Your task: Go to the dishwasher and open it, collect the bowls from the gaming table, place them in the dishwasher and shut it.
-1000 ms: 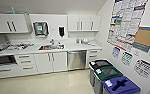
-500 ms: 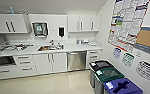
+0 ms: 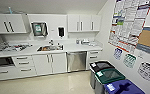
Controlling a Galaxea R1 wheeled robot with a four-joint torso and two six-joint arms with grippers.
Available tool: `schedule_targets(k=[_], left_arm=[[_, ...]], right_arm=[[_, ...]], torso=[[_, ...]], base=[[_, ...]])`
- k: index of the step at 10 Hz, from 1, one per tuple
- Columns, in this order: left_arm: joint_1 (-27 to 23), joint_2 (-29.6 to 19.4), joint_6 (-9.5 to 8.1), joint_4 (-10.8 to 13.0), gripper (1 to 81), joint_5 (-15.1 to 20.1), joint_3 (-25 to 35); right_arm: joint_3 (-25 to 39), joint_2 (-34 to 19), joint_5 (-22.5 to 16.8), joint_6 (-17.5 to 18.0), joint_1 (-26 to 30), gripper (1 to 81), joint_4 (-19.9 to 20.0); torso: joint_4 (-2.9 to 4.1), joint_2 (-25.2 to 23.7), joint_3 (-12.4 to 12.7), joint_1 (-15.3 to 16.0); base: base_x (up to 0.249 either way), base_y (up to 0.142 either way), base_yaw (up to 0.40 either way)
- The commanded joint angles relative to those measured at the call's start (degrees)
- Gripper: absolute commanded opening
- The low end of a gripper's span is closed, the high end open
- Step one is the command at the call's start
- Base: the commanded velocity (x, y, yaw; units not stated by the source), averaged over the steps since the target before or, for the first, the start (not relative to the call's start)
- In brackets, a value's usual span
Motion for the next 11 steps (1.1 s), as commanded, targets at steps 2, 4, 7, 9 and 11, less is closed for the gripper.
schedule_targets(k=[2,4,7,9,11], left_arm=[[-2.8,-1.3,0.27,0.4,81.1,3.1,0.9],[-2.8,-1.4,0.27,0.4,81.1,3.1,0.9],[-2.8,-1.4,0.27,0.4,81.1,3.1,1.0],[-2.8,-1.4,0.27,0.4,81.1,3.1,1.0],[-2.8,-1.4,0.27,0.4,81.1,3.1,1.0]], right_arm=[[0.8,-1.1,-2.8,-0.3,2.2,81.1,-0.7],[0.8,-1.1,-2.8,-0.3,2.2,81.1,-0.7],[0.8,-1.2,-2.8,-0.3,2.2,81.1,-0.7],[0.8,-1.1,-2.8,-0.3,2.2,81.1,-0.7],[0.9,-1.2,-2.8,-0.3,2.2,81.1,-0.7]], torso=[[0.0,0.0,0.0,0.0],[0.0,0.0,0.0,0.0],[0.0,0.0,0.0,0.0],[0.0,0.0,0.0,0.0],[0.0,0.0,0.0,0.0]], base=[[0.065,0.0,0.0],[0.032,0.066,0.0],[0.0,0.073,0.0],[0.033,0.075,0.0],[0.082,0.068,0.0]])
